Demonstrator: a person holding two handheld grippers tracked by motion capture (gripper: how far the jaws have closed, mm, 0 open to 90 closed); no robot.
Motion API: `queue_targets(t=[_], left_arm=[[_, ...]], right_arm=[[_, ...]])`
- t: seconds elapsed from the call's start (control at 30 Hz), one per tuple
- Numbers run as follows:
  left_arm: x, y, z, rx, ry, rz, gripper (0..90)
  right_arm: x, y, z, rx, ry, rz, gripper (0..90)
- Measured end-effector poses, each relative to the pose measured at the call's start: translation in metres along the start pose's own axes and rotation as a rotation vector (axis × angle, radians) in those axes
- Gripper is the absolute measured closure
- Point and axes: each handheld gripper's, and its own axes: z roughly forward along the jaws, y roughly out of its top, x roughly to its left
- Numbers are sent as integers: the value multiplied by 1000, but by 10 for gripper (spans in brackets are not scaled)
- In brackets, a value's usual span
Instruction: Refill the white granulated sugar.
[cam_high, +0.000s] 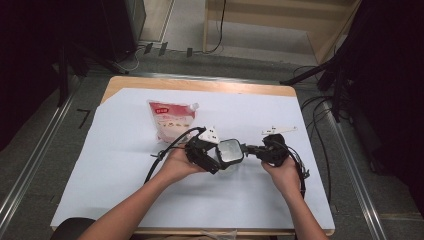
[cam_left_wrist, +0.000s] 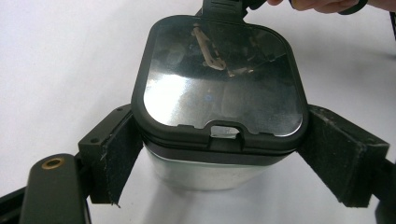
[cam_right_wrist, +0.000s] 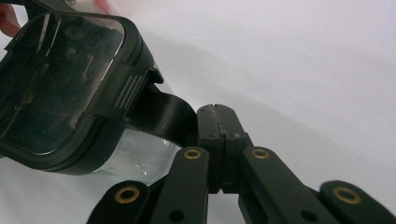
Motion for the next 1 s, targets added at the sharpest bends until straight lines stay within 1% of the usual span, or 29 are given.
queue_targets(t=[0.07,0.2,0.27,0.47,0.5,0.57,0.63,0.67,0.77,0.8,0.9,1.0], left_arm=[[0,1,-1,12,-3,7,175],[0,3,-1,12,4,23,177],[0,4,-1,12,2,24,177],[-1,4,-2,11,5,25,178],[-2,5,-3,10,10,31,178],[-2,6,-4,13,9,36,179],[-3,8,-6,0,17,39,180],[-3,9,-8,0,18,51,182],[-3,14,-9,7,14,54,182],[-4,15,-10,8,15,49,181],[-4,17,-10,8,19,50,181],[-6,20,-12,-3,17,55,181]], right_arm=[[1,0,0,1,-3,-2,900],[3,-1,-1,2,-7,-10,900],[2,-2,-1,-4,-5,-18,900],[3,-2,-2,-3,-4,-15,900],[3,-2,-2,-5,-3,-16,900],[3,-2,-1,-7,-2,-18,900],[3,-2,-2,-6,-2,-14,900],[3,-2,-2,-7,1,-12,900],[3,-2,-2,-7,3,-10,900],[3,-2,-2,-6,3,-9,900],[3,-2,-2,-9,4,-7,900],[3,-2,-3,-10,6,-7,900]])
